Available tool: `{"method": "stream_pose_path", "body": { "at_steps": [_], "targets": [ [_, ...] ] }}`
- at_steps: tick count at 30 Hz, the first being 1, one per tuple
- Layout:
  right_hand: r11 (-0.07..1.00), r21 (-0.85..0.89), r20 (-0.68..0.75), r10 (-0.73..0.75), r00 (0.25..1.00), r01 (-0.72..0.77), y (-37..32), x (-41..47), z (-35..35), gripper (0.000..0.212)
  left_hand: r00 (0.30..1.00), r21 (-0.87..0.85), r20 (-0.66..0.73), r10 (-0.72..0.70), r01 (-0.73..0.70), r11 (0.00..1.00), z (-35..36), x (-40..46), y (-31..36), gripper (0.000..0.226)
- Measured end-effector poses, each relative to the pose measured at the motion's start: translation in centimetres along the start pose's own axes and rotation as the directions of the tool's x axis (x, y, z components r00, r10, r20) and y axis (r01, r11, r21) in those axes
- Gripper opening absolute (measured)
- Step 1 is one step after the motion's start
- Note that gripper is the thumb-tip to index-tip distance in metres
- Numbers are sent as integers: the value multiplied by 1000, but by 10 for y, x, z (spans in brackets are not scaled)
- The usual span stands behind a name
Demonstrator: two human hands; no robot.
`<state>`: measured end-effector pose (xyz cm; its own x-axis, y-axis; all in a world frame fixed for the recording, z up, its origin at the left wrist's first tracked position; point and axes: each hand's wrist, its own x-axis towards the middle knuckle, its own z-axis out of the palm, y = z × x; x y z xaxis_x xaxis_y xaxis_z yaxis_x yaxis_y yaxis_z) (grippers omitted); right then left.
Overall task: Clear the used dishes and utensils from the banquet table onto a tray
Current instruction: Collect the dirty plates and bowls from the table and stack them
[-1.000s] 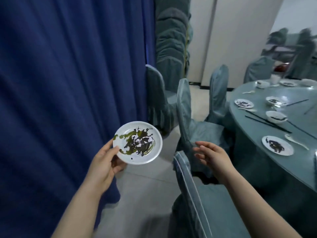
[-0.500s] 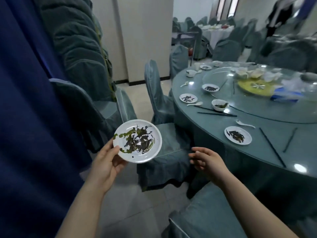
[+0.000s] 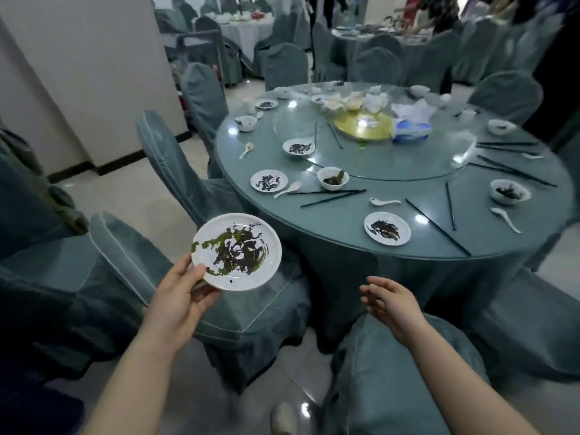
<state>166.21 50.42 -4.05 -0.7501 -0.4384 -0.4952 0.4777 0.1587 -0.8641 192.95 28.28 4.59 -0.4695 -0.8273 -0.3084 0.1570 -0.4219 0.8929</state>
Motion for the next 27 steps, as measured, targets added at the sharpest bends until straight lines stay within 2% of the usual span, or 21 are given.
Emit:
{"method": "stream_pose_path", "body": {
  "at_steps": [6, 10, 15, 20, 22, 27],
  "targets": [
    [992, 126, -228, 35, 973, -7, -18, 101, -4, 15, 998, 57, 39, -45, 43, 997, 14, 90, 6, 25],
    [984, 169, -385, 125, 914, -63, -32, 175, -11, 18, 997, 113, 13, -72, 70, 991, 32, 151, 18, 25],
    [973, 175, -483, 216, 848, -148, -38, 241, -19, 27, 993, 109, 8, -115, 114, 988, 51, 207, 19, 29],
    [967, 152, -592, 256, 764, -207, -43, 253, -14, 9, 988, 150, 33, -153, 147, 978, 52, 232, 12, 25],
    [970, 150, -582, 243, 776, -191, -44, 248, -3, 10, 984, 121, 14, -175, 172, 978, 49, 242, 12, 25],
    [985, 140, -444, 158, 882, -105, -48, 223, 39, 7, 976, 22, -6, -216, 216, 976, 33, 265, 21, 32]
  ]
}}
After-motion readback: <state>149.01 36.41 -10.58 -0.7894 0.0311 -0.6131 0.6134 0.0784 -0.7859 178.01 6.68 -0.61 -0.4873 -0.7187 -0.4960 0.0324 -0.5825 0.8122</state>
